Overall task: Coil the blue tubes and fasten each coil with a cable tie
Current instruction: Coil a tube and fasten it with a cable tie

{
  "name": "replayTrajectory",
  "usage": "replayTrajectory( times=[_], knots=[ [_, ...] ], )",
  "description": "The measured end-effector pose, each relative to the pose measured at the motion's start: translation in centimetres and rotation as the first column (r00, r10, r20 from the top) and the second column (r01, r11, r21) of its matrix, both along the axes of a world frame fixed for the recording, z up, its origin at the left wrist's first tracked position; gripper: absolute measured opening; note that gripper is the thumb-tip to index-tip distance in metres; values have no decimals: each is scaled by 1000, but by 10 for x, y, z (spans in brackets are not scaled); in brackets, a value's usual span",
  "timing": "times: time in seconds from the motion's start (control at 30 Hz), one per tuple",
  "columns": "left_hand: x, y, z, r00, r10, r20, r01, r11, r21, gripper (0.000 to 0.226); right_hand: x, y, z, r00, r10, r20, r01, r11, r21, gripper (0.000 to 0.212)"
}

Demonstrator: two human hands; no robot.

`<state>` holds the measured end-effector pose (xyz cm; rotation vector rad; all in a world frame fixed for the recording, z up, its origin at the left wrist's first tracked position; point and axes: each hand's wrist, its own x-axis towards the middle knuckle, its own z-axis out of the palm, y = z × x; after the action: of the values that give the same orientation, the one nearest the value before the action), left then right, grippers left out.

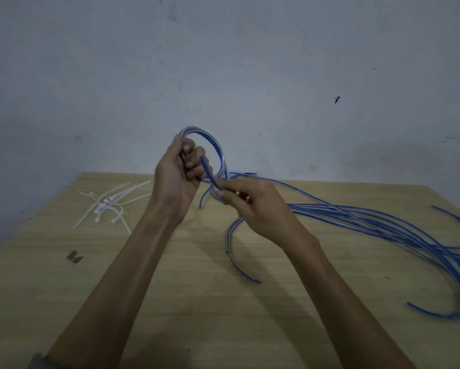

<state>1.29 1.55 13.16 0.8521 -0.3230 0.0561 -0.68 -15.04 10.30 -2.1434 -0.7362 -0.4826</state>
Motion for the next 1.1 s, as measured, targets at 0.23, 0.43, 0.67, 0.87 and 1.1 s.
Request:
replayTrajectory(
  times=[0.23,0.43,0.67,0.87,1.1],
  knots=[
    [-14,-29,-7,977,144,155,-181,947,267,54,6,1,-8,967,-153,205,181,976,-123,23],
    [-13,-35,-12,907,294,303,-419,713,562,52,3,6,-9,948,-212,237,249,958,-139,35],
    [-10,-14,-8,993,-102,60,48,812,582,43,-5,-18,17,932,-256,255,217,961,169,23],
    [-17,-23,-11,963,-208,-170,269,749,606,63,-2,-15,9,998,-48,-46,50,998,48,27],
    [-12,-27,-21,954,-28,-299,215,758,616,62,2,-2,-7,992,-83,96,86,996,-32,22]
  ],
)
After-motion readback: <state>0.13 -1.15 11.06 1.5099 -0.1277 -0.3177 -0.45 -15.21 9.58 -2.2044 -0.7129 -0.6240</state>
